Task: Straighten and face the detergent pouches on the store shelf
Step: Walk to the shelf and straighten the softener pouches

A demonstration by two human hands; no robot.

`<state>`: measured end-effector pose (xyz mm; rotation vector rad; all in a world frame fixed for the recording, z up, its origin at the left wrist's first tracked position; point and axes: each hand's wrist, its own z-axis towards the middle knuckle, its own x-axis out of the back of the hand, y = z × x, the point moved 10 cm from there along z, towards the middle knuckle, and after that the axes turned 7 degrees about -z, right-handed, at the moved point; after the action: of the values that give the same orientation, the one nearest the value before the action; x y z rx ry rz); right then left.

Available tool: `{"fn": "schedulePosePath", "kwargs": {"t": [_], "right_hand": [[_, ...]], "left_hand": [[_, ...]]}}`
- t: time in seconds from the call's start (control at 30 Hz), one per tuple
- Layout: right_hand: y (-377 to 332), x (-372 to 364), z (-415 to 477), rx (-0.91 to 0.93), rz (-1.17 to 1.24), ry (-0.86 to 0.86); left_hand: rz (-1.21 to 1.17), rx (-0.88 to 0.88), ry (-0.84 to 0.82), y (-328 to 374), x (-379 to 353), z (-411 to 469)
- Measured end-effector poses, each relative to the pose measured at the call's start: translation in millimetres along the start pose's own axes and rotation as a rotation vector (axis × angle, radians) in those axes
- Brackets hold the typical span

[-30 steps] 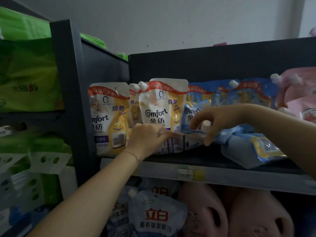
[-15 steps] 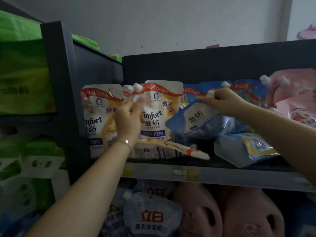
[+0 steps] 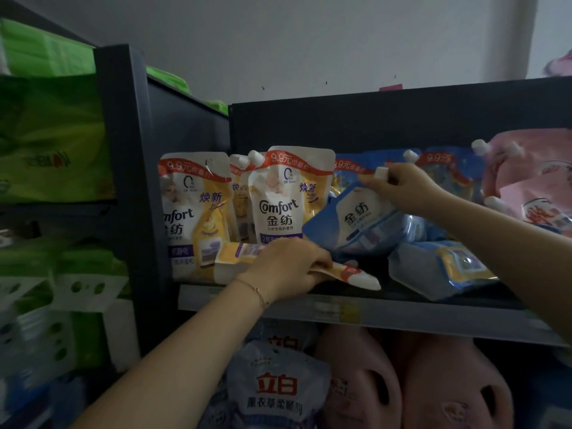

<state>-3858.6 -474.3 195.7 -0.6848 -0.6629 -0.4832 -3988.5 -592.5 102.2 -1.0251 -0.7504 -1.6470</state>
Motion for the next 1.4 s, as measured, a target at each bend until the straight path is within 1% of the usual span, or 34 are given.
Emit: {"fn": "schedulePosePath", "kwargs": {"t": [0.07,0.13,0.2,0.27,0.3,0.33,0.47,0.53,0.6,0.67,0.77,0.8,0.87,0.9,0.97,1.0,1.07,1.17,1.23,1.3,1.33,1.4], "right_hand": [[-12,-17,-12,0.127,-0.068,-0.153],[-12,-30,-24,0.192,-0.114,-0.263],[-1,-42,-33,0.203,-0.112,-0.373],[15,-50,-40,0.175,-0.085,-0.447],[21,-51,-42,0.146,-0.051,-0.434],[23,-50,-42,0.131,-0.021,-0.387],[21,-36,-30,0.107,0.046,-0.072],[27,-25,-22,0.019,0.169,0.068],[32,-11,-17,-0.066,0.333,0.195],[33,-2,-15,-0.113,0.472,0.277],[37,-4,-13,-0.188,0.626,0.348],[40,-6,-12,-0.219,0.682,0.366],[42,-11,-10,-0.284,0.797,0.395],[41,-11,-9,-0.308,0.851,0.413],[43,-12,-6,-0.373,0.978,0.445],[46,-14,-4,-0.417,1.065,0.455],[54,-23,1,-0.517,1.238,0.455],[65,-41,10,-0.633,1.331,0.38],[73,-56,16,-0.662,1.349,0.349],[97,-83,28,-0.696,1.318,0.325],[103,-99,31,-0.721,1.339,0.288],[84,-115,15,-0.758,1.425,0.236]], "left_hand": [[0.013,0.027,0.065,-5,3,-2],[0.056,0.031,0.176,-8,10,-4],[0.067,0.038,0.286,-11,16,-5],[0.039,0.063,0.342,-15,18,-6],[-0.002,0.073,0.365,-17,18,-6],[-0.056,0.086,0.395,-20,19,-7],[-0.287,0.197,0.618,-42,36,-13],[-0.404,0.239,0.712,-56,42,-15],[-0.5,0.262,0.77,-61,46,-17],[-0.587,0.305,0.851,-65,55,-20],[-0.731,0.415,1.046,-80,77,-27],[-0.807,0.453,1.113,-87,83,-29],[-1.038,0.558,1.23,-106,80,-31],[-1.155,0.627,1.265,-115,71,-30],[-1.274,0.756,1.282,-127,47,-26],[-1.304,0.771,1.299,-129,38,-24],[-1.36,0.723,1.332,-129,30,-15],[-1.336,0.722,1.315,-133,28,-11],[-1.239,0.693,1.286,-140,32,-12],[-1.133,0.673,1.275,-149,37,-16],[-1.089,0.672,1.268,-153,39,-17],[-1.004,0.661,1.244,-156,43,-19]]}}
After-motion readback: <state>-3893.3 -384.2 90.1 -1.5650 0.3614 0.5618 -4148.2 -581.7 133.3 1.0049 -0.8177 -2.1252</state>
